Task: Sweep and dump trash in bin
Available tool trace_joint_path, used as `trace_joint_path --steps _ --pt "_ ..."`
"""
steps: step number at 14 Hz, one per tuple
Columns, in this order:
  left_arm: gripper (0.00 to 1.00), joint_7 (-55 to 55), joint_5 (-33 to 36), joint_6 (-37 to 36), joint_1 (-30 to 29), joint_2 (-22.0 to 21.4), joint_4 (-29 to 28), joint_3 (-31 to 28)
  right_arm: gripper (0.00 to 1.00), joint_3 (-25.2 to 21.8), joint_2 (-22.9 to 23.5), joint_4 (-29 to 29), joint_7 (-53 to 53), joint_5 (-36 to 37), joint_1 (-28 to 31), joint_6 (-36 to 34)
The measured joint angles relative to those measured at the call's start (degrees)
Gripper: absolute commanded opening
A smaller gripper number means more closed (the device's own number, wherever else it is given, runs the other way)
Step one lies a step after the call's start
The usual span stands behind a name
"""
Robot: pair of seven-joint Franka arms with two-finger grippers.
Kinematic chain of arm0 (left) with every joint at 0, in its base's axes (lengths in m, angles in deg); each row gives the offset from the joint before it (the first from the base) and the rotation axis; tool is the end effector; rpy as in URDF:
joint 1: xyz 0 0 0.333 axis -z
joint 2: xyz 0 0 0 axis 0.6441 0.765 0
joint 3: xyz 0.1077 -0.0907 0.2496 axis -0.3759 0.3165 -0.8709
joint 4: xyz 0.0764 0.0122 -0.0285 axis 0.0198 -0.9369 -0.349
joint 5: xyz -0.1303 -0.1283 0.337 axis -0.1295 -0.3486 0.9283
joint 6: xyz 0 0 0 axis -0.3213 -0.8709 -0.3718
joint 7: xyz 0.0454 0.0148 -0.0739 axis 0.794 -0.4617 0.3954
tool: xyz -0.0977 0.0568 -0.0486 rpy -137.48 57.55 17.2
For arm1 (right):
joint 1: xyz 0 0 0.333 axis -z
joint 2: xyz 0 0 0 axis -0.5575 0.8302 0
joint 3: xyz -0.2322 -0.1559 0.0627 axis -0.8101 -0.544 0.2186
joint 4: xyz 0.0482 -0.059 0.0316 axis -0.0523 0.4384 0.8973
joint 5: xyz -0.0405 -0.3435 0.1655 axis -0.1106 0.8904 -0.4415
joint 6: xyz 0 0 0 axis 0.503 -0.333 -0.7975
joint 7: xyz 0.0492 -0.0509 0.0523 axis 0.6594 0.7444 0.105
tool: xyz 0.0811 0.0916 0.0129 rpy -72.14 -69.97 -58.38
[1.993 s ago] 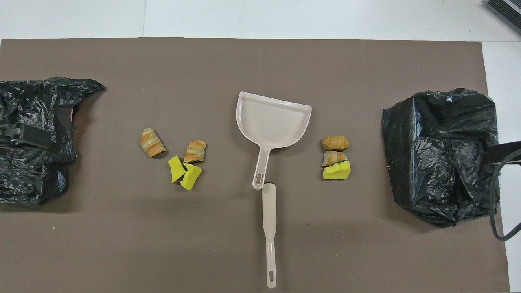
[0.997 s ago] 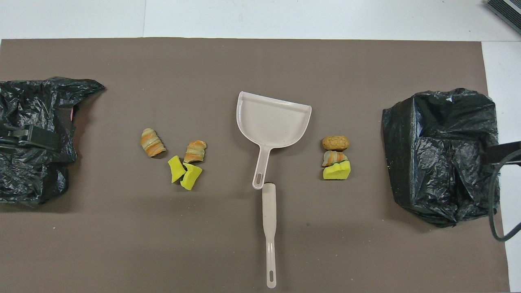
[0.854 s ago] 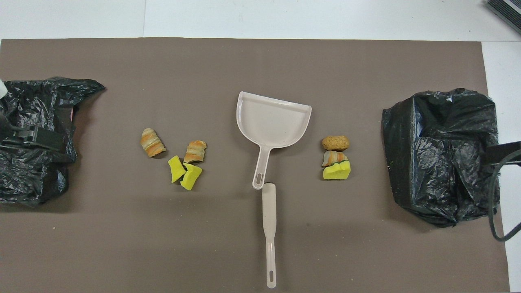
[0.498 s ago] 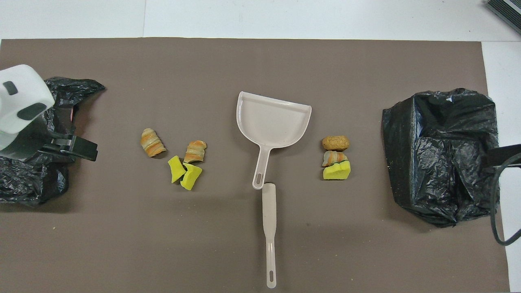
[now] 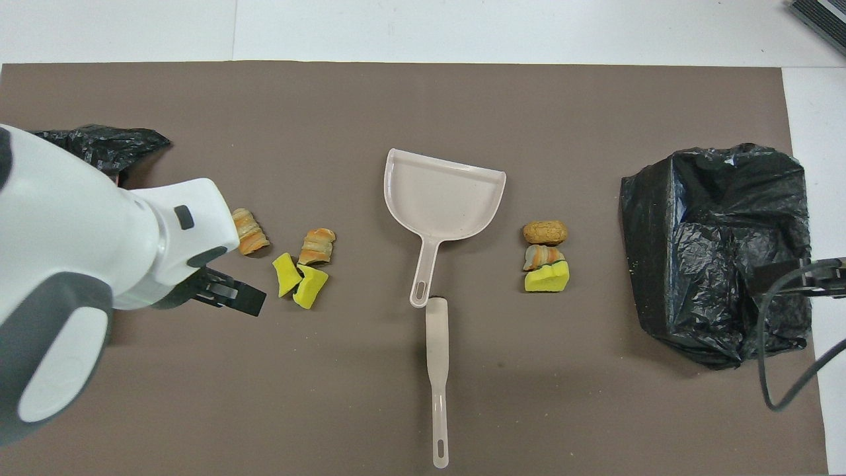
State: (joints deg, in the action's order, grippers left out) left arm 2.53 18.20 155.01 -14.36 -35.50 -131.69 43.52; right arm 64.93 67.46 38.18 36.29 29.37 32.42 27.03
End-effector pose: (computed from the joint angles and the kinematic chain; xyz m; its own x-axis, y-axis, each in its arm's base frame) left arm 0.4622 -0.2096 0.5376 0.9214 -0.3743 -0.1043 -0.3731 -0.9273 0.0319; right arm 0.4821 -0.0096 0.5897 0.9956 -0.0473 -0.0814 -0.0448 -0.9985 0.0319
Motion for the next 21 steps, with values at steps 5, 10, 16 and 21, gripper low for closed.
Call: trace_joint_path --steps 5,10,16,21 --pt "1.00 14.0 -1.5 9.9 10.0 -1.7 -9.7 0.1 1.00 0.3 -0.2 0.7 0.0 0.0 -0.6 0.6" --pt "1.00 23.2 -1.9 25.2 20.7 0.2 -20.0 0.1 1.00 0.3 -0.2 0.7 0.0 0.0 -0.6 0.6" --pt "1.00 40.4 -1.9 40.3 33.5 7.1 -25.0 0.2 1.00 0.3 -0.2 0.8 0.0 0.0 -0.6 0.6" --pt "1.00 45.8 -1.9 42.7 39.4 10.8 -25.7 0.1 1.00 0.3 -0.2 0.9 0.0 0.0 -0.6 0.6"
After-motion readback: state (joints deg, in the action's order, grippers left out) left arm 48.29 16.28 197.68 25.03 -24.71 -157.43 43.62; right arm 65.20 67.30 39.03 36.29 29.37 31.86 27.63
